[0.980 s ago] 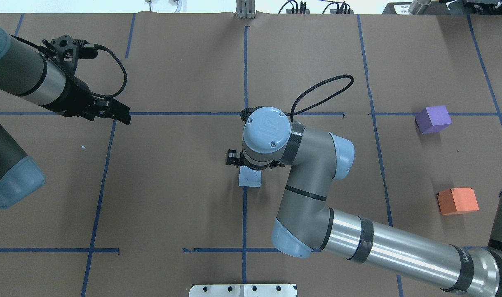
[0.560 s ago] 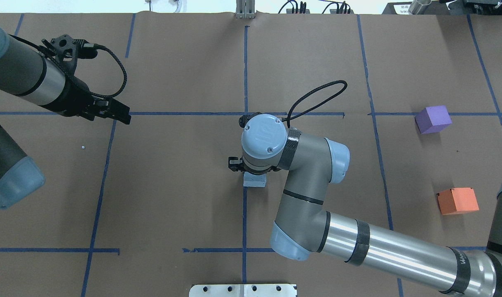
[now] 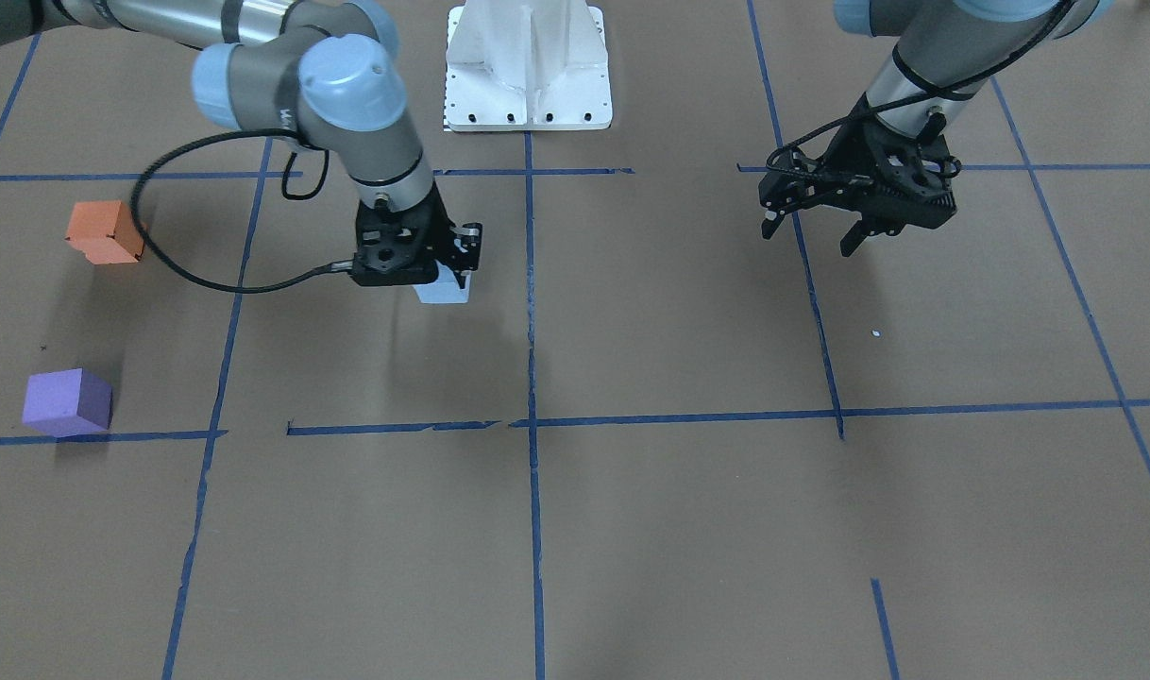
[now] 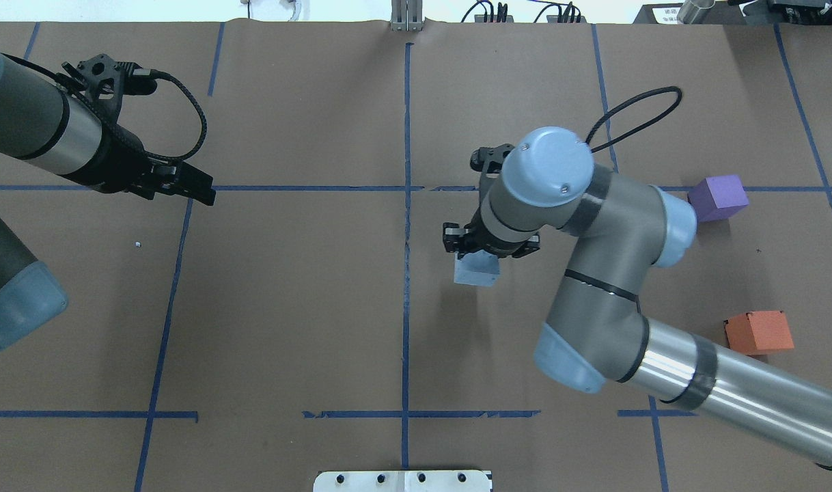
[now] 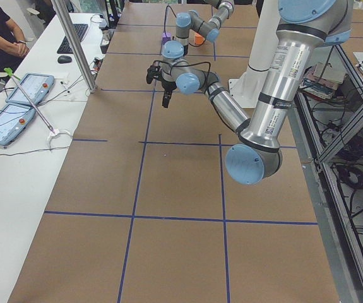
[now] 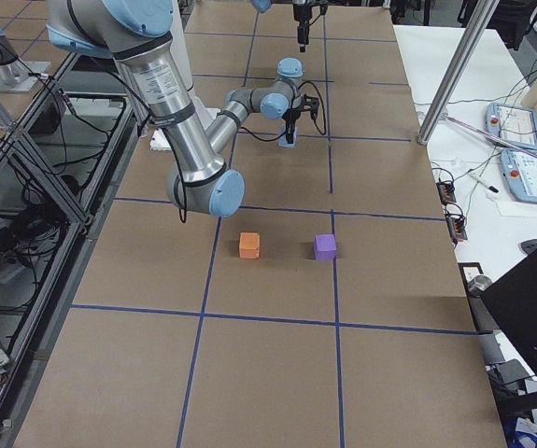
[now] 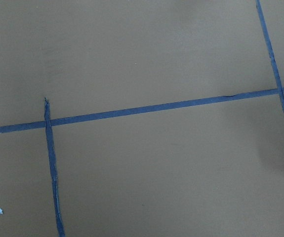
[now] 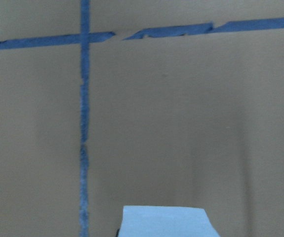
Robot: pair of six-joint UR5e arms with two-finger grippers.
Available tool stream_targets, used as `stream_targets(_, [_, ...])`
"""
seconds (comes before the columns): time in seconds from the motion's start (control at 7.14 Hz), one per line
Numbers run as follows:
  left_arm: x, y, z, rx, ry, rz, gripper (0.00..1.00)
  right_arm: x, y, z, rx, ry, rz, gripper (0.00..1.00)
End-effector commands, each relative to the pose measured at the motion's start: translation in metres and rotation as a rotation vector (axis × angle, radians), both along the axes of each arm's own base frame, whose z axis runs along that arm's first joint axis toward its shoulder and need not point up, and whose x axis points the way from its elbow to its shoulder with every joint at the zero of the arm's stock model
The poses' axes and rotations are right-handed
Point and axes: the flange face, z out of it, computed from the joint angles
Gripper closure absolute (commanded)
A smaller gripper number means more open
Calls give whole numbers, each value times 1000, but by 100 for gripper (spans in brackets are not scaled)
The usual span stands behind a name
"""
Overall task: Place blue block between orange and purple blocks
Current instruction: 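Carry the cube with the right gripper into the gap between purple and orange cubes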
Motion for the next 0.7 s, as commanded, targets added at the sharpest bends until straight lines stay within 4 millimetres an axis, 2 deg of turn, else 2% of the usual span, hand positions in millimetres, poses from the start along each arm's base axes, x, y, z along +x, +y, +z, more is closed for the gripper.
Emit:
stream_targets(0.0, [-2, 2, 0, -1, 0, -3, 0, 162, -17, 99, 12, 47, -11, 97])
stream_targets(0.14, [-2, 2, 0, -2, 0, -4, 0, 232, -26, 160, 1, 74, -35, 97])
stream_targets(0.28, [-3, 2, -1, -2, 1, -5, 0, 260, -20, 202, -35, 117, -34, 96])
stream_targets(0.42, [-3, 3, -1, 0, 2, -6, 0, 257, -24, 228, -76, 145, -37, 94])
stream_targets(0.56, [-3, 2, -1, -3, 1, -7, 0, 255, -25, 241, -99, 160, -40, 93])
